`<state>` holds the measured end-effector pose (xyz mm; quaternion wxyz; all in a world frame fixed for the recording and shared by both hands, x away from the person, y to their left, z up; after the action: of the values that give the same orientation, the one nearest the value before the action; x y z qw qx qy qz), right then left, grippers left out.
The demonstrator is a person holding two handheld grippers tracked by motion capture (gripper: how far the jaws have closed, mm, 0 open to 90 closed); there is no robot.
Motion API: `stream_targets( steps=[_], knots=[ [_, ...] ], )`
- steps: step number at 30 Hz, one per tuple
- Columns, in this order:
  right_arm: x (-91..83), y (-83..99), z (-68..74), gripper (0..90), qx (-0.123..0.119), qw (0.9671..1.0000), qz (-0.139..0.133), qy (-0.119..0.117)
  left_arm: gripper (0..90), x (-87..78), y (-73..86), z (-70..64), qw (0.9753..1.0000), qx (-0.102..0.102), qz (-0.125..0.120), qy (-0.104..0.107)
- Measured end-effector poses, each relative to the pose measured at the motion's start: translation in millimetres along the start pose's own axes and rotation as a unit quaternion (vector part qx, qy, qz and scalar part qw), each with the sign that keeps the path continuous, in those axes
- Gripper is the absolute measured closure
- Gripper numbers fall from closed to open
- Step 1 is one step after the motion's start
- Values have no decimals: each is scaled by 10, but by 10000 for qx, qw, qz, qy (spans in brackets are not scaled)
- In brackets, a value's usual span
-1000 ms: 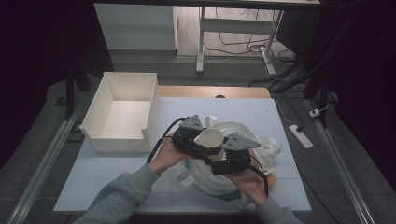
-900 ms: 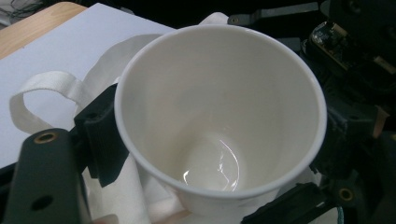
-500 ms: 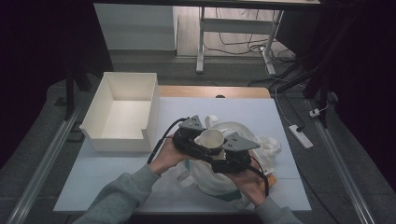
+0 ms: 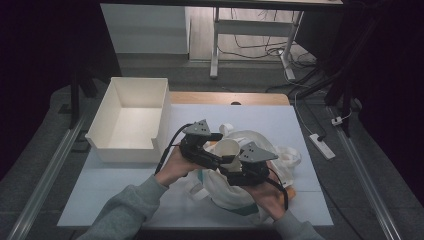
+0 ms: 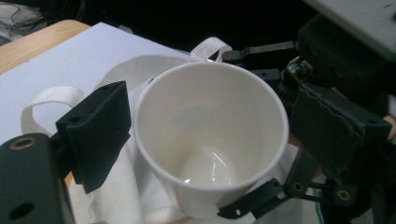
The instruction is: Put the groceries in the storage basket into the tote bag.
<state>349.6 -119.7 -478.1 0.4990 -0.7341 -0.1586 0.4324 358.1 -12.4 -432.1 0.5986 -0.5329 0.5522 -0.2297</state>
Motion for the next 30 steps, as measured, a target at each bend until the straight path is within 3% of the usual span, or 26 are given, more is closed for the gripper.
stream_targets(
  steps=[11, 19, 30],
  knots=[
    [-58, 23, -95, 222, 53, 9999, -28, 125, 131, -239, -35, 139, 9994, -47, -134, -331],
    [-126, 52, -191, 222, 153, 9996, -43, 246, 135, -311, 30, 298, 9976, -43, 32, -697],
    [-186, 227, -418, 222, 356, 9979, 130, 515, 141, -331, 121, 425, 9963, -163, 184, -827]
  ],
)
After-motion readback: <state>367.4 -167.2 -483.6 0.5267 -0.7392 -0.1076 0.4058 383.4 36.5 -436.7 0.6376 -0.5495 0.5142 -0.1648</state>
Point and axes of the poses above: each handheld gripper's, and its own axes: x roughly forward along the jaws, y roughly out of its underside, z roughly to its left, the point moved 7 cm from there along x, roughly forward along the jaws
